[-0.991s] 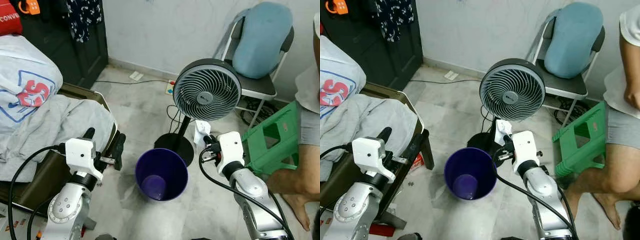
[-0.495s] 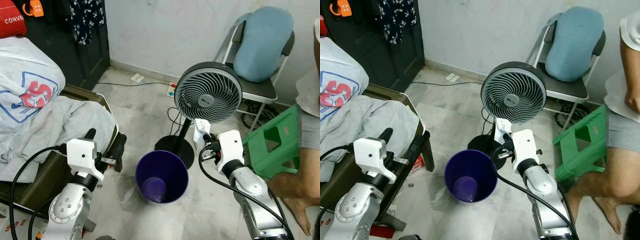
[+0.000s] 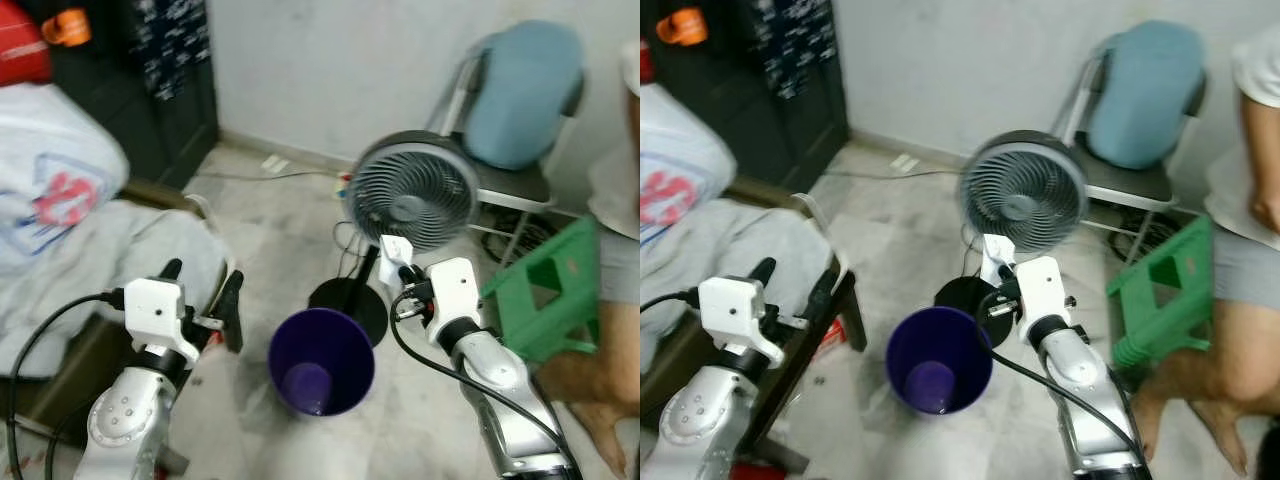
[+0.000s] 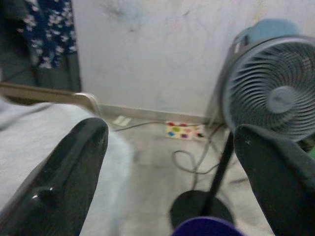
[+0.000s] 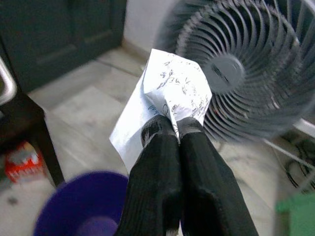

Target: Clean up the room

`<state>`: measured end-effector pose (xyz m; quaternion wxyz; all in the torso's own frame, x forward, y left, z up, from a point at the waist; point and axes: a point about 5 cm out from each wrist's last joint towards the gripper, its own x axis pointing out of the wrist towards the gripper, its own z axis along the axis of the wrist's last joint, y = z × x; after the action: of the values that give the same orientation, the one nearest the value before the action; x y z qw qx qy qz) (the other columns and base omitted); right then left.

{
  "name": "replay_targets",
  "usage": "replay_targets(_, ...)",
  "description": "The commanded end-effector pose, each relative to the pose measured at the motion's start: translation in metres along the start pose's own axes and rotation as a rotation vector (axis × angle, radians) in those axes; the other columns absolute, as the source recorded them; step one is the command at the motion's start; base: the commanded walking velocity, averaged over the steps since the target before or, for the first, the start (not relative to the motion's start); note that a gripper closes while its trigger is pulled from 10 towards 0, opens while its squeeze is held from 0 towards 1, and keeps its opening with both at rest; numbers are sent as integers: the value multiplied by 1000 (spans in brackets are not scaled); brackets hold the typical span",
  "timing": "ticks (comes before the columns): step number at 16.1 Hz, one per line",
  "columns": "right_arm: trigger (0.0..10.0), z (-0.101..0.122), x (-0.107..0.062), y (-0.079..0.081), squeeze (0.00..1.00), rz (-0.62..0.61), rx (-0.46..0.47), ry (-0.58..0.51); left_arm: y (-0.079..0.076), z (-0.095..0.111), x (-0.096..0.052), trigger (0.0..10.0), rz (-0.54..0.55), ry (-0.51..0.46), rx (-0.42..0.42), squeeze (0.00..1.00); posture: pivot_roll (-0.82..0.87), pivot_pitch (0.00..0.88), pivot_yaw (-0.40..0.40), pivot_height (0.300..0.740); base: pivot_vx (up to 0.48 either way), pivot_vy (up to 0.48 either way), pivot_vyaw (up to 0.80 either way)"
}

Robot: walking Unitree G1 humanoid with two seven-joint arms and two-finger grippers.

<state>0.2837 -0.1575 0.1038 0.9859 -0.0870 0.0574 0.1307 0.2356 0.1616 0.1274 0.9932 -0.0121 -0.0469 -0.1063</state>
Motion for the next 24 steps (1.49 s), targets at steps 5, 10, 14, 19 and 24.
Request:
replay_targets(5,10000,1,2,0,0,4,1,-7,-1,-3,-1,10000,-9,21,12,0,1,152,-123,740,401,0,0)
replay_targets(10,10000,0,6,1,0,8,-2,-6,2,-5,0,10000,30,31,23,0,3,148,-124,740,309,0,0)
replay_targets(14,10000,-3,17,-6,0,-12,-6,8,5,-6,-3,10000,35,43,41,0,23,151,-115,740,0,0,0)
replay_targets(19,10000,-20,28,-18,0,-90,-5,42,9,-6,-10,10000,-34,58,72,0,45,169,-78,740,0,0,511)
replay_targets(24,10000,-59,31,-16,0,-110,15,172,19,-2,-28,10000,-213,115,131,0,103,209,-23,740,0,0,0)
